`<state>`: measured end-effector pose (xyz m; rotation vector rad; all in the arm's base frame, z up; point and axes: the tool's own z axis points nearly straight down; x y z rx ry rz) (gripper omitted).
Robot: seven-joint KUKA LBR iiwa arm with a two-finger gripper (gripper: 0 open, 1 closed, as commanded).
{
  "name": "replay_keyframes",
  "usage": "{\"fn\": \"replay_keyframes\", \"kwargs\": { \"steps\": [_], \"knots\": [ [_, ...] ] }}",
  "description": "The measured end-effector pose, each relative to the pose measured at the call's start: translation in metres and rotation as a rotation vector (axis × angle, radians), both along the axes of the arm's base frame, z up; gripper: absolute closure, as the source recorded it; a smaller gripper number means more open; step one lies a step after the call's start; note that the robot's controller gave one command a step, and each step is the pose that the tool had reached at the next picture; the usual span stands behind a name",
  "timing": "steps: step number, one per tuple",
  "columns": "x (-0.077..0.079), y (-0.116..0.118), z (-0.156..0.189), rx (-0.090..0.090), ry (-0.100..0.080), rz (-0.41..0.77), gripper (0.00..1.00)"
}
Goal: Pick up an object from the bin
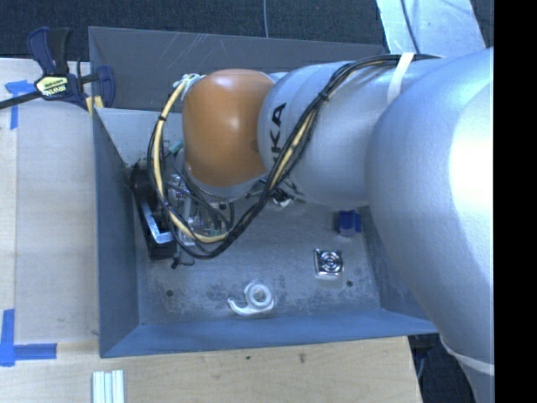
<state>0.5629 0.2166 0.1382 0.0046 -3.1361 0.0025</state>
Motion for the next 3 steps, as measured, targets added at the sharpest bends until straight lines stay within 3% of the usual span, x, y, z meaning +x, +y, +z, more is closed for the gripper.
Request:
{"fn": "replay_keyframes", "kwargs": {
  "steps": [1,2,3],
  "knots": [
    [0.002,-0.001,0.005,0.003,-0.008,-0.003,0.00],
    [0.027,0.017,-0.043,0.000,0.005,0.229,0.00],
    [0.032,0.017,-0.047,-0.002,0.018,0.220,0.00]
  ]
}}
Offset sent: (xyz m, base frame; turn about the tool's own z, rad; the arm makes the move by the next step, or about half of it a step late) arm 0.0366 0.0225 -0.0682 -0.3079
